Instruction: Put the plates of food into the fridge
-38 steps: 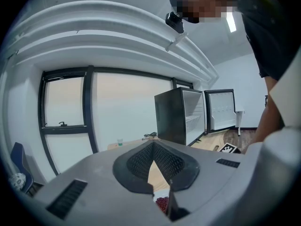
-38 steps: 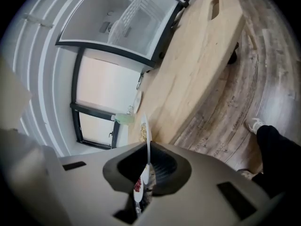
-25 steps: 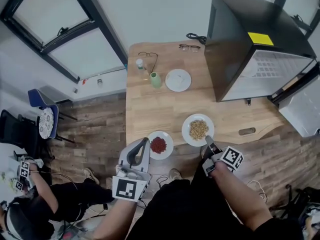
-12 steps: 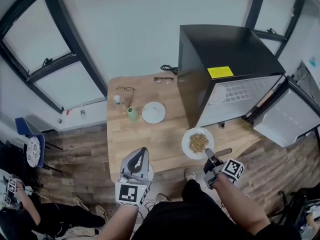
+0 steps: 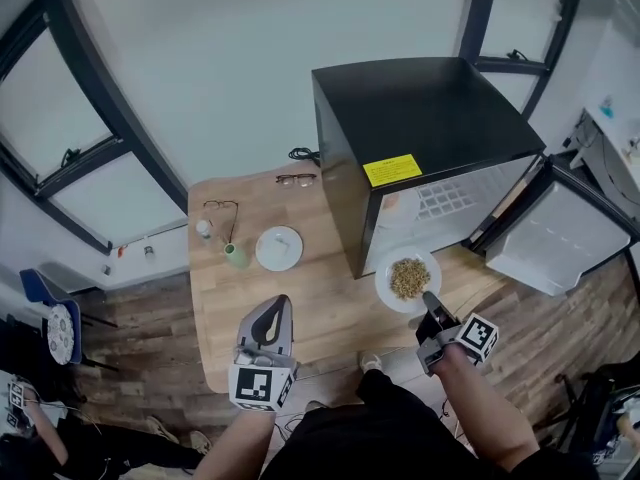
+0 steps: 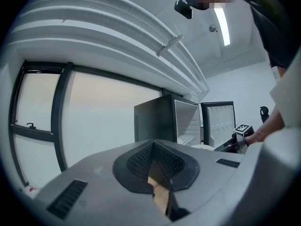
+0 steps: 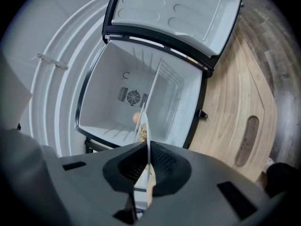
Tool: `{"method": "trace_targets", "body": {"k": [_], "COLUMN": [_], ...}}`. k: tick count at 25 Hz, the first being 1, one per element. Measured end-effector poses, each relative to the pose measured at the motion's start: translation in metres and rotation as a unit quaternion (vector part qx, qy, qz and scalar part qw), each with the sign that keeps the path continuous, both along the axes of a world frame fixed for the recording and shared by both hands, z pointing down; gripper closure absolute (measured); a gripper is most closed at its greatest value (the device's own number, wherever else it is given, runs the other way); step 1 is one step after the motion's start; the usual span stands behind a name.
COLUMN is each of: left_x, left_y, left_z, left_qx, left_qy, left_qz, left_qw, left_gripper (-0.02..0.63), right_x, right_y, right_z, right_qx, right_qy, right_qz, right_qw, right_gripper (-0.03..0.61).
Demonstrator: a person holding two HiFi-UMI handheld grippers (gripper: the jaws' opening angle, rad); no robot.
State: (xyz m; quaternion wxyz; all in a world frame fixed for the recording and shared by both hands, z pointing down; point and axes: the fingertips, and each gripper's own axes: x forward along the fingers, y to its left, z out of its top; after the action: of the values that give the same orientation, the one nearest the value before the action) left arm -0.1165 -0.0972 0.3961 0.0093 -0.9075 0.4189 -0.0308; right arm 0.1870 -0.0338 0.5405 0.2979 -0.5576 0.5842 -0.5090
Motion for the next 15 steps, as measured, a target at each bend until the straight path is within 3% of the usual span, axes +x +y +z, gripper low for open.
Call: {"method": "trace_targets", "body": {"k": [5,11,15], "left_x": [0.028,0.054,0.07], "left_y": [-0.019,-0.048,-0.065], "left_z": [-0.005,-0.012,-0.017], "left_qx": [0.004,0.011,0.013], "left_qy": [-0.002,0.004,0.014], "left_qz": [0.009,-0.011,-0.021], "left_qw": [1.0,0.9999,0.9996], "left_gripper": [0.611,0.611,0.611], "right_x": [0.047,0.102,0.131], "right_y": [-0.017,-0.038,-0.058], "right_z": [-0.015,-0.036,-0.051], "right_qx": [0.016,0.029,0.041], "right_qy": [-0.005,0.001,0.038], "right_qz": [0.034,0.056,0.053], "right_qw": [0.999,0.998,0.997], "right_gripper": [0.548,0.548,0.546]}}
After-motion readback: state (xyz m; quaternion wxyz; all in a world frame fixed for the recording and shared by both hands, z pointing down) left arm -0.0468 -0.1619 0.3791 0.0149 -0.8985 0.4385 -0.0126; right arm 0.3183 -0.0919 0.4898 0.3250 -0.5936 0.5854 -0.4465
